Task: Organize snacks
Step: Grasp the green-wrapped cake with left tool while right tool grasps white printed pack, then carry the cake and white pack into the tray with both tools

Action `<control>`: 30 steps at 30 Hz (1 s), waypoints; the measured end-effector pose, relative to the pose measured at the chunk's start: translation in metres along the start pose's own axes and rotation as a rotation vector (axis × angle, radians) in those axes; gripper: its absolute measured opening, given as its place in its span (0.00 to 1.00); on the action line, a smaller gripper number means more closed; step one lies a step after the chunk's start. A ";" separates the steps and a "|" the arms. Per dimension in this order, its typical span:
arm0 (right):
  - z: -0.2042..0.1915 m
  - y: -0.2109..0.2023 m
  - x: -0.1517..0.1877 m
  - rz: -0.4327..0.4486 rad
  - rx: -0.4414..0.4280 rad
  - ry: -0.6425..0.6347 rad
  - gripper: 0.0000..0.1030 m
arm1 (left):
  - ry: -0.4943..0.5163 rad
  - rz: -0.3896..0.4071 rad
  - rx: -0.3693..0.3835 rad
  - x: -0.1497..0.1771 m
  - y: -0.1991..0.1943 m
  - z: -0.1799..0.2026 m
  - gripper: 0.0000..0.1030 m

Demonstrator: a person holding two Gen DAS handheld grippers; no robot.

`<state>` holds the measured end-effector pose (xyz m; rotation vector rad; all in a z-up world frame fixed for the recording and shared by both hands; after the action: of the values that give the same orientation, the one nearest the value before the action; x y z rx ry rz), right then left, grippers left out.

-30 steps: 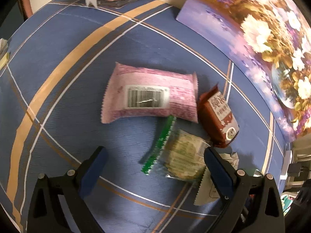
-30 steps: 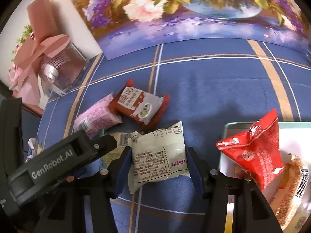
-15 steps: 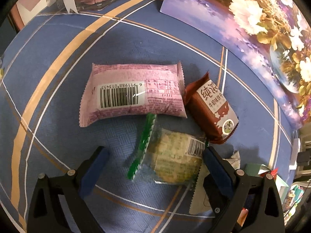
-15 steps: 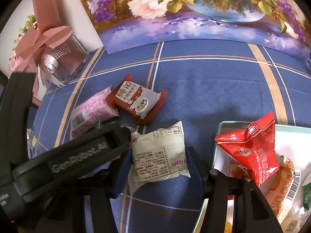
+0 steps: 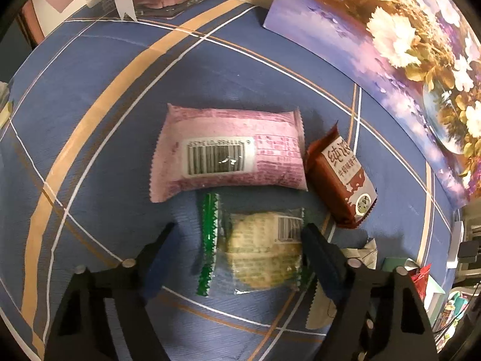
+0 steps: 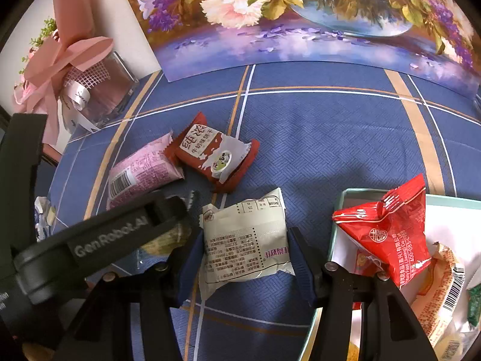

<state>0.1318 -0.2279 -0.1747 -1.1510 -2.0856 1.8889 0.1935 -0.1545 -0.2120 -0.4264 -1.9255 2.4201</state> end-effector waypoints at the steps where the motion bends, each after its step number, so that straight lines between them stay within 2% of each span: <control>1: 0.000 0.000 0.000 0.000 -0.001 0.003 0.57 | 0.001 0.000 -0.001 -0.001 -0.001 -0.001 0.75; 3: 0.000 0.000 0.000 -0.001 -0.001 0.004 0.57 | 0.007 0.002 0.001 0.000 -0.003 -0.004 0.70; 5: 0.001 0.000 0.000 -0.002 0.000 0.003 0.57 | 0.011 0.007 0.010 0.000 -0.005 -0.004 0.59; 7: 0.001 0.000 0.000 -0.001 0.001 0.001 0.57 | 0.016 0.008 0.013 0.000 -0.005 -0.002 0.53; 15: 0.000 -0.001 -0.001 0.011 0.004 0.000 0.57 | 0.008 0.012 0.017 0.007 -0.014 -0.008 0.50; 21: -0.003 -0.019 -0.009 0.046 -0.017 0.004 0.57 | -0.013 0.021 0.026 0.005 -0.021 -0.012 0.49; 30: 0.006 -0.034 -0.005 0.022 0.009 0.034 0.57 | -0.046 0.032 0.061 0.007 -0.048 -0.016 0.49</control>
<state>0.1172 -0.2337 -0.1433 -1.2001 -2.0540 1.8728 0.1830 -0.1264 -0.1710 -0.4063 -1.8708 2.5223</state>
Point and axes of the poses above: each gripper's, at about its wrist camera, not at the fingertips, and y roughly the way its jaws point, z to its right, x to its underside, the point moved 10 cm from there along y, roughly the way its jaws point, and after that the axes turned 2 degrees about -x, right-handed, at the moved point
